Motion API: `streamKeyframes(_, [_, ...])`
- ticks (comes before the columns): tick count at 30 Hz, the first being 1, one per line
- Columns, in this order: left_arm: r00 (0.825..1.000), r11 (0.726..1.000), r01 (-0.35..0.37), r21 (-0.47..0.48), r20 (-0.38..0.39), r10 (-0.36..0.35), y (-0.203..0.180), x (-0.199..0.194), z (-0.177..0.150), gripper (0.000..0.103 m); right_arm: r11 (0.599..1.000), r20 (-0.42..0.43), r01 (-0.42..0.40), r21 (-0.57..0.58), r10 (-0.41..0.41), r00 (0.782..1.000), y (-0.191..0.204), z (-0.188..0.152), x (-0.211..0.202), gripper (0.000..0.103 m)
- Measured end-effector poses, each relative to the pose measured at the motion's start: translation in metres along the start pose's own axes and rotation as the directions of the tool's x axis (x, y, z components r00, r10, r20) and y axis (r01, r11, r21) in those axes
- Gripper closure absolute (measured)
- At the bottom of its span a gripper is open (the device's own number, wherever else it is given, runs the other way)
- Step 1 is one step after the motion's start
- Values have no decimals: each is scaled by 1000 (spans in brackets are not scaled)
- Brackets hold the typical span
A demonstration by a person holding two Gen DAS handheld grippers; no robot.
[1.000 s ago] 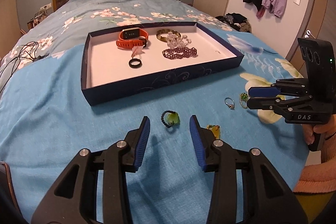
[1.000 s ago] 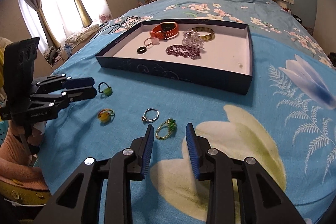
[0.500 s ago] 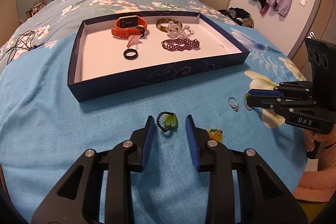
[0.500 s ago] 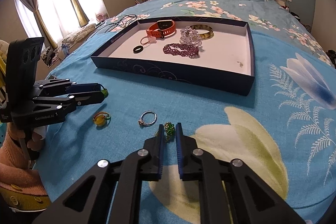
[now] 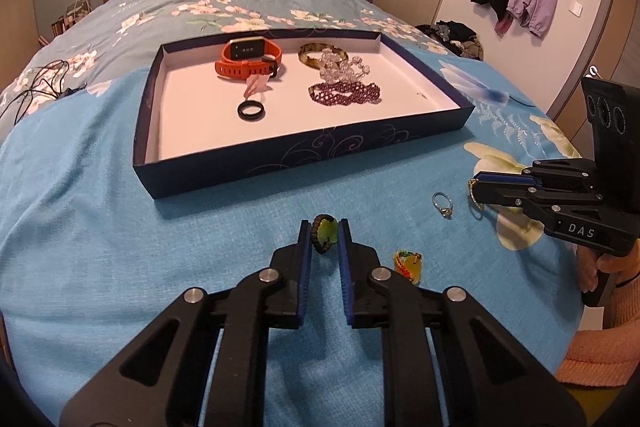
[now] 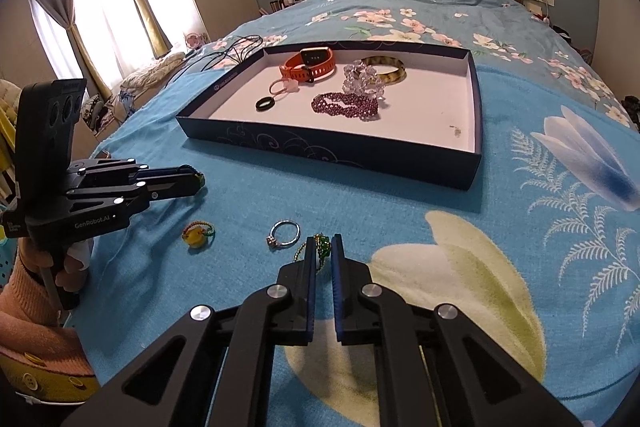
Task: Organize jewelry
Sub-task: 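Grasp the green-stone ring with the left gripper while the right gripper grasps the green beaded ring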
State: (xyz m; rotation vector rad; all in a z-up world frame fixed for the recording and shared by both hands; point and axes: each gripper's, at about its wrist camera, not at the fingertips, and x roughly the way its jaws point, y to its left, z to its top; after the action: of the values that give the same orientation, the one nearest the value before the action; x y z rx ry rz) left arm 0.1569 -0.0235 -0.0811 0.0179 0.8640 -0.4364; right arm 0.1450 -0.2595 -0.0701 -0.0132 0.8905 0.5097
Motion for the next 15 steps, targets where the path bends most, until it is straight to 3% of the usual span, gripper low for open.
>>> streamKeyframes(15, [998,1000,-14,2,69,14,-5,-25,0,90,1000,82,-31,5,30,996,5,8,-16,97])
